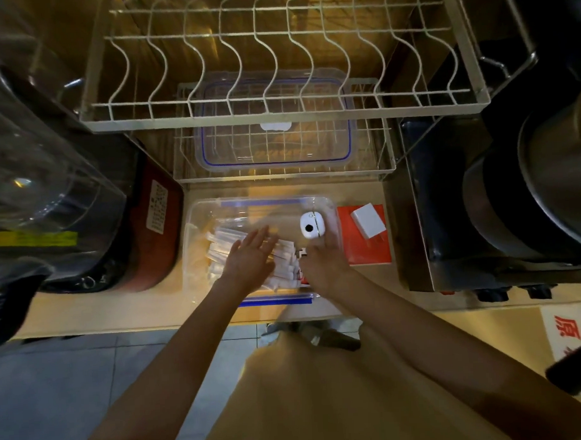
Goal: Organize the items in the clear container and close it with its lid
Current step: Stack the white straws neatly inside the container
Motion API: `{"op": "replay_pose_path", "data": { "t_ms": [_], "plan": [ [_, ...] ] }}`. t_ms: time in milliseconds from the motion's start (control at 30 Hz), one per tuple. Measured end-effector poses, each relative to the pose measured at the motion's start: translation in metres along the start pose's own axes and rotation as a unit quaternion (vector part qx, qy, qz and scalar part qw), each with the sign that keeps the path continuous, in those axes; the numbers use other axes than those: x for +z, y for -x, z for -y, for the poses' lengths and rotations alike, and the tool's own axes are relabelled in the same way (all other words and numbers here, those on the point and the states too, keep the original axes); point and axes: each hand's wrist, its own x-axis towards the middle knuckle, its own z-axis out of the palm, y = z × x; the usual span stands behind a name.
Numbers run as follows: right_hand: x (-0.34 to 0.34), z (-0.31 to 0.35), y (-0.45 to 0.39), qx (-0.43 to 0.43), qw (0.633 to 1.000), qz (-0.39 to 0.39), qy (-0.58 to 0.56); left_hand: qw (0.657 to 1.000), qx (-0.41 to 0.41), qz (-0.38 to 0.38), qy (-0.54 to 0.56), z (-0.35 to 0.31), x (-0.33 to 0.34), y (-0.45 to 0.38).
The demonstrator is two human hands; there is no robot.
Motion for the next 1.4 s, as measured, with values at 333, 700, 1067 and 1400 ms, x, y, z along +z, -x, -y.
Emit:
{"op": "replay_pose_path", "data": {
  "t_ms": [333,700,1067,1400],
  "plan": [
    [-0.007,-0.008,-0.018,-0.014,0.973,-0.097,-0.21,0.992,-0.043,-0.085,0.088,0.0,-0.01,0.014],
    [-0.006,0.023,-0.043,-0.031,0.982,-0.042,-0.181,0.997,-0.032,0.062,0.02,0.037,-0.018,0.002],
    [-0.002,0.028,-0.044,-0.033,0.989,-0.043,-0.139,0.996,-0.003,0.011,-0.084,0.043,-0.014,0.008],
    [-0.008,0.026,-0.034,-0.058,0.959,-0.051,-0.272,0.999,0.009,0.003,0.047,0.045,-0.018,0.029]
  ]
}}
